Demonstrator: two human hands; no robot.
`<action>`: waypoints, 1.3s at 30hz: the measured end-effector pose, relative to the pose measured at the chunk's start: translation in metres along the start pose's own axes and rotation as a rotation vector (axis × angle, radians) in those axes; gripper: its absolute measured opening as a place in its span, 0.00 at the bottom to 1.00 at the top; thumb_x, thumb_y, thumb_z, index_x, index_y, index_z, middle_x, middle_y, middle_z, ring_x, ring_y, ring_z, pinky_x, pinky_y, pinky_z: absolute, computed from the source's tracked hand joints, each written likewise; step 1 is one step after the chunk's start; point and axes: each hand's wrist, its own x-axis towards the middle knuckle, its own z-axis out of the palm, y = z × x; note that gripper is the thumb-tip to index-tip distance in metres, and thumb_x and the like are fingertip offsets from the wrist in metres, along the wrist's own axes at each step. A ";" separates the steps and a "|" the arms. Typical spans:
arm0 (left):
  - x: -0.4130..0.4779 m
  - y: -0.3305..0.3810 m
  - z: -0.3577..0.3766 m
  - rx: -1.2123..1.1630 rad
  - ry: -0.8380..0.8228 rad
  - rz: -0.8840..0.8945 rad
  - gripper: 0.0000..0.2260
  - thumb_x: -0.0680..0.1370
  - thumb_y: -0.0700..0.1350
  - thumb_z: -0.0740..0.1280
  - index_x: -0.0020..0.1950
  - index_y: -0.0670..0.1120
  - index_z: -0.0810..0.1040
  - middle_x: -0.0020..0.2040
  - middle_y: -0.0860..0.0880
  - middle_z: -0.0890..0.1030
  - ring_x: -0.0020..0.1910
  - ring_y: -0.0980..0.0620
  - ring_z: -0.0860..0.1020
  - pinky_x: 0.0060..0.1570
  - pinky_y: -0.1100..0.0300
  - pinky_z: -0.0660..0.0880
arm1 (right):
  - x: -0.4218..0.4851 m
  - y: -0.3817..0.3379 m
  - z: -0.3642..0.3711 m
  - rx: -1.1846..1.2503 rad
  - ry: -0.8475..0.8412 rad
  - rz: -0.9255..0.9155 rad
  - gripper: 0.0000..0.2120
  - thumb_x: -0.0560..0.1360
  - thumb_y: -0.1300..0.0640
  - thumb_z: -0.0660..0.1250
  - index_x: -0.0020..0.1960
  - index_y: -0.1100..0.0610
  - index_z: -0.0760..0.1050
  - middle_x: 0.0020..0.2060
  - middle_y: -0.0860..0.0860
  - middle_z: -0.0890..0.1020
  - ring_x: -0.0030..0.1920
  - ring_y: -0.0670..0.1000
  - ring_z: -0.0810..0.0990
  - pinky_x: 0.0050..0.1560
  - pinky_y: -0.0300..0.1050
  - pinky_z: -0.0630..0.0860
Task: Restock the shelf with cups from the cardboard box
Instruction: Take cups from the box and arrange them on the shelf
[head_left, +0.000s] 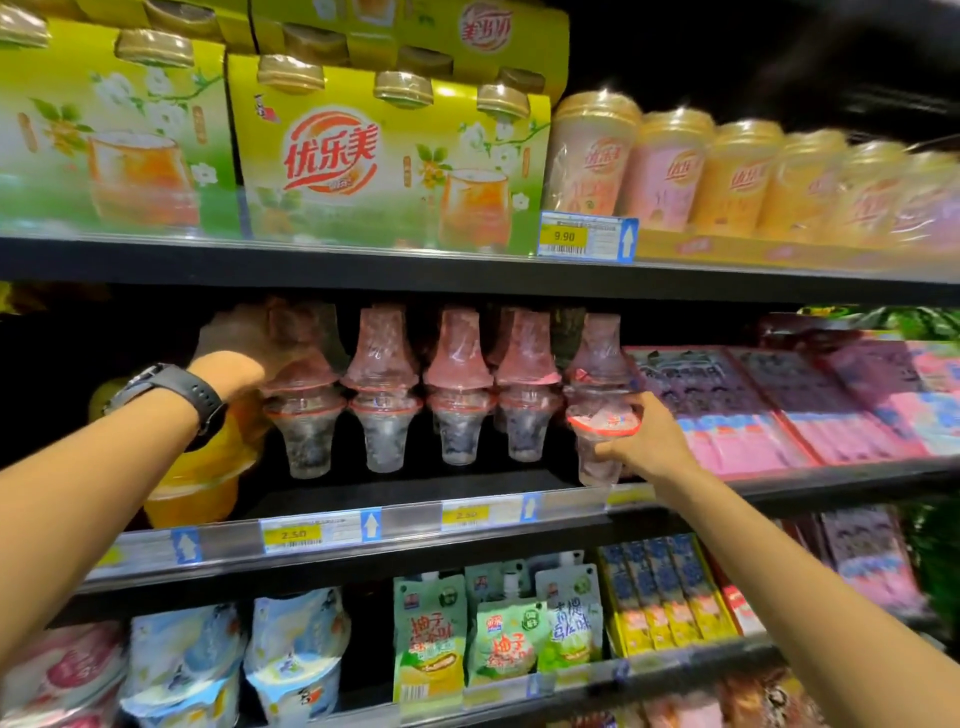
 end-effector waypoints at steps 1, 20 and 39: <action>0.000 -0.002 -0.001 -0.001 -0.006 -0.009 0.30 0.71 0.60 0.74 0.66 0.43 0.76 0.61 0.37 0.79 0.56 0.35 0.78 0.54 0.46 0.77 | -0.001 -0.001 -0.001 -0.014 -0.012 0.009 0.28 0.63 0.65 0.78 0.57 0.57 0.67 0.52 0.56 0.78 0.49 0.55 0.77 0.44 0.50 0.77; -0.019 0.007 -0.007 -0.091 0.027 0.012 0.29 0.73 0.52 0.75 0.72 0.48 0.71 0.60 0.35 0.79 0.56 0.32 0.78 0.56 0.43 0.76 | -0.007 -0.006 -0.020 -0.762 0.100 -0.100 0.37 0.64 0.43 0.77 0.64 0.60 0.67 0.62 0.57 0.65 0.64 0.58 0.63 0.53 0.52 0.73; -0.097 -0.008 -0.041 0.287 0.120 0.198 0.32 0.73 0.64 0.67 0.65 0.40 0.71 0.58 0.37 0.75 0.57 0.36 0.74 0.50 0.48 0.72 | -0.076 -0.121 0.062 -0.643 -0.009 -0.572 0.39 0.67 0.41 0.73 0.70 0.58 0.64 0.64 0.56 0.67 0.63 0.59 0.68 0.55 0.54 0.73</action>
